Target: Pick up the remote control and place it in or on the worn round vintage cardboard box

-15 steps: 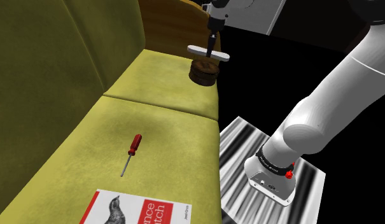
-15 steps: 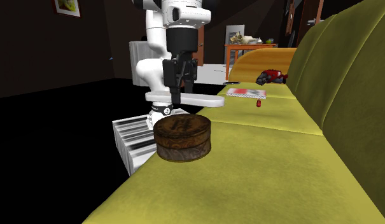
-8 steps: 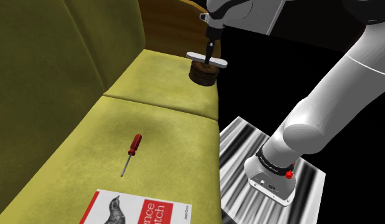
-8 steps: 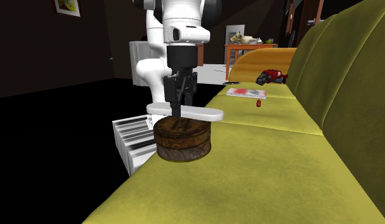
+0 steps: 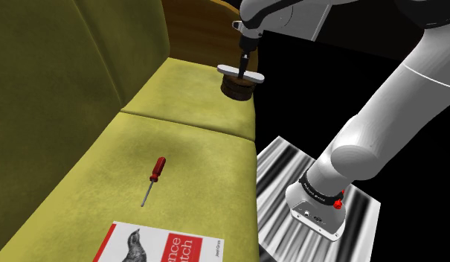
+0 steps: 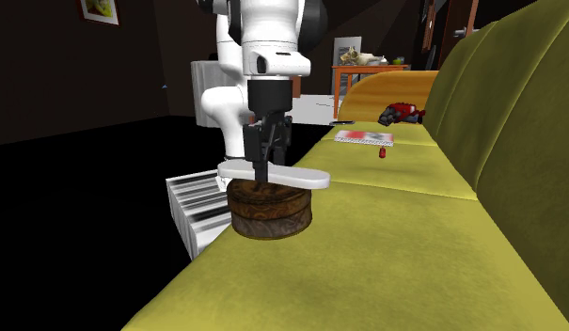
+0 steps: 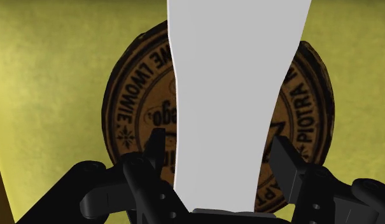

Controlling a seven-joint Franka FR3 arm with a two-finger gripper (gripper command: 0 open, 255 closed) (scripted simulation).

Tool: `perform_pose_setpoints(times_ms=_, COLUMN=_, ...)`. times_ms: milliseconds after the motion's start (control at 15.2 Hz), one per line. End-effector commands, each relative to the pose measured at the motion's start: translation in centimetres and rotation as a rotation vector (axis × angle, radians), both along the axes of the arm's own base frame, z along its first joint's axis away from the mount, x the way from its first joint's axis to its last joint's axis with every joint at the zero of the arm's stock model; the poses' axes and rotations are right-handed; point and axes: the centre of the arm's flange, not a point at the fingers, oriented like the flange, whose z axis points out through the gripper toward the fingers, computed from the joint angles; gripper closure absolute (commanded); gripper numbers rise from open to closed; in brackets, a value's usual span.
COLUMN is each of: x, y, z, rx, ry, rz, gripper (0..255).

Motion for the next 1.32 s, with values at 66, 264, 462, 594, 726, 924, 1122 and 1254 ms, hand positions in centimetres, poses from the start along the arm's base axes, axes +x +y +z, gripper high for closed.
perform_pose_setpoints(times_ms=66, x=0.0, y=0.0, z=0.0, rx=0.000, ry=-0.001, rz=0.000, gripper=255)
perform_pose_setpoints(times_ms=264, x=0.0, y=0.0, z=0.0, rx=0.000, ry=-0.001, rz=0.000, gripper=0)
perform_pose_setpoints(times_ms=462, x=0.0, y=0.0, z=0.0, rx=0.000, ry=0.000, rz=0.000, gripper=0)
perform_pose_setpoints(times_ms=594, x=0.0, y=0.0, z=2.6, rx=0.000, ry=-0.001, rz=0.000, gripper=0)
perform_pose_setpoints(times_ms=726, x=0.0, y=0.1, z=5.0, rx=0.000, ry=-0.001, rz=0.000, gripper=0)
perform_pose_setpoints(times_ms=924, x=0.0, y=0.1, z=5.0, rx=0.000, ry=-0.001, rz=0.000, gripper=0)
perform_pose_setpoints(times_ms=1122, x=0.0, y=0.1, z=5.0, rx=0.000, ry=-0.001, rz=0.000, gripper=0)
perform_pose_setpoints(times_ms=1254, x=0.0, y=0.1, z=5.0, rx=0.000, ry=-0.001, rz=0.000, gripper=0)
